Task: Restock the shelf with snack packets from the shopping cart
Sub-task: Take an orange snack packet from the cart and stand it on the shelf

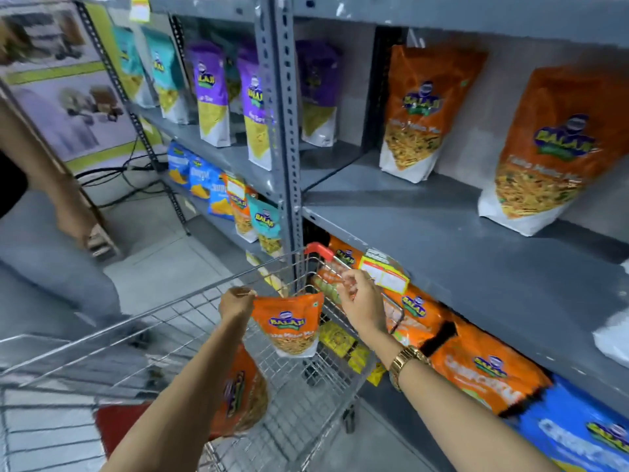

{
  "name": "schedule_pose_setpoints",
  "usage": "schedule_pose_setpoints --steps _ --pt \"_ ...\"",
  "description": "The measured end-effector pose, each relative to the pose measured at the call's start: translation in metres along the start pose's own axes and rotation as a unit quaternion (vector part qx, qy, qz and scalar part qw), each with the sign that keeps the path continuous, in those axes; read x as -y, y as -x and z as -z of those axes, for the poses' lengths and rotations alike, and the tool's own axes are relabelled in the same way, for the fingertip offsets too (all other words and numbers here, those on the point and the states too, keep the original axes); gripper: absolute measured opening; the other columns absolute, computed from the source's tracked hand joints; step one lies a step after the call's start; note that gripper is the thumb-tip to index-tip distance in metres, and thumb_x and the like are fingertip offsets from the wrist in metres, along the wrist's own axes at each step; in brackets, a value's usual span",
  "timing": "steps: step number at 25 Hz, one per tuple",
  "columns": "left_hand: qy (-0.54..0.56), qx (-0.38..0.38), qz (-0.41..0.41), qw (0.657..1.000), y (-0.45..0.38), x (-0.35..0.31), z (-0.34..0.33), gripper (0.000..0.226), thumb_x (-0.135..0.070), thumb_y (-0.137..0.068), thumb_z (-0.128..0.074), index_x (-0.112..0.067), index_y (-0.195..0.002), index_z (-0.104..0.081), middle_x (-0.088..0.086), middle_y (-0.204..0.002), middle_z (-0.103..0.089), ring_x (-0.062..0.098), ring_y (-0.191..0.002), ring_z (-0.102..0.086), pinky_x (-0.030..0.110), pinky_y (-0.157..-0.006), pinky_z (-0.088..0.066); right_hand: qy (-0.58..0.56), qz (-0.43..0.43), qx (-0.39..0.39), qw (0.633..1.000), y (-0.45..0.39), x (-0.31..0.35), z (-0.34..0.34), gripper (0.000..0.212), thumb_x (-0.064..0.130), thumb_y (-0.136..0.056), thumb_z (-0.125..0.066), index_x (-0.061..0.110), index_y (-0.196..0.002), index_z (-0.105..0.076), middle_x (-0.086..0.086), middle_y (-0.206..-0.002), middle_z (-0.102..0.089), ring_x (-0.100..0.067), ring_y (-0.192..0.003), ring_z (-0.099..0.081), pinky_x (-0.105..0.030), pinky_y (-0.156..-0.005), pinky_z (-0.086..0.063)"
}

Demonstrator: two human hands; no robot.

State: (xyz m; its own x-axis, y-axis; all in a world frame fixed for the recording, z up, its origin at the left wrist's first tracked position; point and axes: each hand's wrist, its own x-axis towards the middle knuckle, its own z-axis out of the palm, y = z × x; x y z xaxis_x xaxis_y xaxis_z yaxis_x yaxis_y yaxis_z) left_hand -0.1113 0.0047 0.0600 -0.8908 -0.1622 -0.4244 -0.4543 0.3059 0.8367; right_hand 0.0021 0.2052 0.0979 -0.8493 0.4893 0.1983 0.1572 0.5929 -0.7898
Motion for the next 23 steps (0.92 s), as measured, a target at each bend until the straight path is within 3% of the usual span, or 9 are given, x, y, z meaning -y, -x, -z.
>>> schedule_pose_setpoints --steps 3,6,8,9,12,14,17,20,23 --pt "-0.057 -0.014 0.034 0.998 -0.025 0.017 0.011 0.007 -0.006 -0.077 -0.059 -0.002 -0.08 -0.063 0.026 -0.085 -0.067 0.035 -0.093 -0.065 0.042 -0.081 -0.052 0.023 -0.043 0.064 0.997 -0.008 -0.016 -0.042 0.026 0.021 -0.084 -0.059 0.015 -0.109 -0.054 -0.006 -0.11 -0.063 -0.025 -0.092 -0.062 -0.034 -0.074 -0.05" --pt "-0.079 0.035 0.066 0.994 -0.042 0.026 0.01 0.015 0.01 -0.08 -0.057 -0.004 -0.087 -0.056 0.006 -0.06 -0.045 0.024 -0.073 -0.054 0.026 -0.054 -0.049 0.047 -0.112 0.094 0.988 -0.016 -0.038 -0.082 0.043 0.014 -0.081 -0.06 0.015 -0.12 -0.045 -0.007 -0.126 -0.057 -0.028 -0.109 -0.058 -0.04 -0.088 -0.05" --pt "-0.07 0.093 0.075 0.99 -0.062 0.039 0.004 0.047 0.017 -0.08 -0.054 0.005 -0.125 -0.046 0.009 -0.071 -0.05 0.023 -0.066 -0.051 0.014 -0.038 -0.044 0.051 -0.184 0.119 0.974 -0.024 -0.053 -0.103 0.057 0.008 -0.077 -0.062 0.013 -0.128 -0.039 -0.012 -0.133 -0.053 -0.03 -0.117 -0.054 -0.042 -0.095 -0.047" --pt "-0.068 0.119 0.076 0.988 -0.069 0.044 0.001 0.056 0.018 -0.079 -0.054 0.004 -0.132 -0.041 0.015 -0.084 -0.056 0.026 -0.074 -0.054 0.013 -0.045 -0.045 0.042 -0.22 0.142 0.964 -0.029 -0.059 -0.113 0.064 0.007 -0.076 -0.063 0.013 -0.132 -0.034 -0.014 -0.135 -0.051 -0.031 -0.119 -0.052 -0.042 -0.098 -0.046" --pt "-0.074 0.172 0.076 0.979 -0.082 0.049 -0.007 0.038 0.014 -0.083 -0.054 -0.008 -0.113 -0.055 0.01 -0.1 -0.061 0.018 -0.079 -0.054 0.022 -0.059 -0.04 -0.005 -0.285 0.206 0.936 -0.039 -0.074 -0.134 0.075 0.007 -0.073 -0.07 0.012 -0.137 -0.031 -0.017 -0.13 -0.054 -0.032 -0.119 -0.052 -0.042 -0.099 -0.043" --pt "-0.101 0.177 0.06 0.977 -0.089 0.054 -0.01 0.025 0.002 -0.083 -0.062 -0.003 -0.107 -0.061 0.011 -0.1 -0.064 0.017 -0.077 -0.054 0.027 -0.067 -0.044 -0.034 -0.325 0.215 0.92 -0.043 -0.08 -0.144 0.055 0.007 -0.075 -0.07 0.007 -0.125 -0.047 -0.018 -0.119 -0.061 -0.031 -0.113 -0.057 -0.043 -0.096 -0.046" --pt "-0.11 0.167 0.03 0.979 -0.099 0.063 -0.013 0.031 -0.004 -0.081 -0.065 0.008 -0.109 -0.061 0.02 -0.111 -0.065 0.028 -0.101 -0.06 0.043 -0.091 -0.049 -0.003 -0.339 0.213 0.916 -0.045 -0.076 -0.143 0.018 0.013 -0.085 -0.061 -0.001 -0.096 -0.062 -0.014 -0.089 -0.065 -0.027 -0.087 -0.062 -0.032 -0.074 -0.046" --pt "-0.127 0.174 0.005 0.977 -0.091 0.055 -0.016 0.03 -0.016 -0.086 -0.061 0.002 -0.111 -0.063 0.019 -0.111 -0.066 0.034 -0.106 -0.06 0.047 -0.097 -0.048 0.028 -0.339 0.226 0.913 -0.044 -0.073 -0.134 0.03 0.02 -0.091 -0.051 0.012 -0.063 -0.047 0.0 -0.062 -0.049 -0.013 -0.051 -0.046 -0.021 -0.047 -0.035" --pt "-0.114 0.164 -0.017 0.98 -0.071 0.04 -0.016 0.032 -0.02 -0.092 -0.052 0.0 -0.116 -0.059 0.016 -0.112 -0.065 0.029 -0.104 -0.06 0.041 -0.093 -0.047 0.025 -0.314 0.207 0.926 -0.04 -0.064 -0.122 0.035 0.021 -0.092 -0.049 0.018 -0.059 -0.039 0.003 -0.057 -0.041 -0.009 -0.047 -0.038 -0.021 -0.044 -0.027"
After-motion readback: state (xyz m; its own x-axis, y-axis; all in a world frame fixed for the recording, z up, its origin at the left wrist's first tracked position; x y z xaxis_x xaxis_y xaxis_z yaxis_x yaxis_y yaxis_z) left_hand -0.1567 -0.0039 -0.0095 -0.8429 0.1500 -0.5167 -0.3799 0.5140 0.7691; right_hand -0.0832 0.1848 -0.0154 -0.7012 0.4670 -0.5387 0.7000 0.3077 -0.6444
